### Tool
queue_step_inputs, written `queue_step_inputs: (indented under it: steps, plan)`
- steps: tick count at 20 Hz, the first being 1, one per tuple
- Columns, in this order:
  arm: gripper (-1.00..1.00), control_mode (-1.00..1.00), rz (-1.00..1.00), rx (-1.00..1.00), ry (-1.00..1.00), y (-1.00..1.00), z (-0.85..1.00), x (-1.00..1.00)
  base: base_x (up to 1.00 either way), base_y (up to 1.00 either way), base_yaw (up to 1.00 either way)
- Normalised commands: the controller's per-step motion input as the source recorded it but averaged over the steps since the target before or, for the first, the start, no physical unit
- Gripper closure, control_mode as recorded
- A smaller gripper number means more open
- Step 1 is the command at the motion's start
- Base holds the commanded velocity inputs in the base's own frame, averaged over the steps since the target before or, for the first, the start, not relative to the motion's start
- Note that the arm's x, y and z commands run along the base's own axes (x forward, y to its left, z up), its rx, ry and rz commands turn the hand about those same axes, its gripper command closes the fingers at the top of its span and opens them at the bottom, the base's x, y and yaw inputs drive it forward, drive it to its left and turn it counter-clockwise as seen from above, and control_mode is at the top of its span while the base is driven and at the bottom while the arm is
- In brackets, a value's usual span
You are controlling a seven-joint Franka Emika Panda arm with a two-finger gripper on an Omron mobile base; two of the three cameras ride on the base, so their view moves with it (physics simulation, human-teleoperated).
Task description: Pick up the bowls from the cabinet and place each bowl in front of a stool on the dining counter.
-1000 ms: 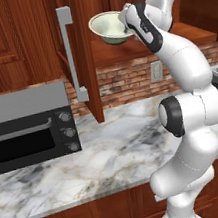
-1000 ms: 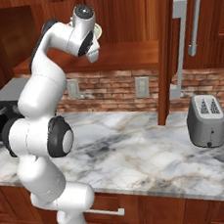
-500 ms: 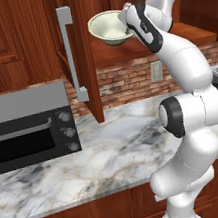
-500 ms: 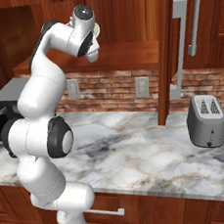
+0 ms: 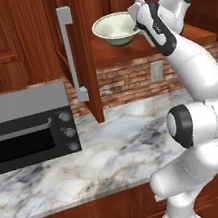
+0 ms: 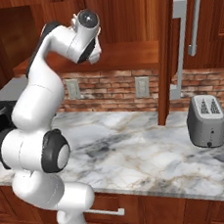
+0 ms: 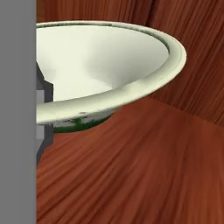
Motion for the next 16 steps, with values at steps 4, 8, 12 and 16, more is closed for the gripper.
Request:
queue_step_inputs:
  steps: [4,8,12,16]
  plan:
    - [1.00,-1.00,-0.09,0.11,-0.16,-0.13,0.00,-0.55,0.00,0.00,0.00]
    - [1.00,-1.00,-0.09,0.08,-0.13,-0.06,0.00,-0.72,0.00,0.00,0.00]
    - [1.00,-1.00,-0.09,0.06,-0.07,-0.05,0.01,-0.78,0.00,0.00,0.00]
    - [1.00,-1.00,-0.06,0.03,-0.01,-0.02,0.11,-0.76,0.00,0.00,0.00]
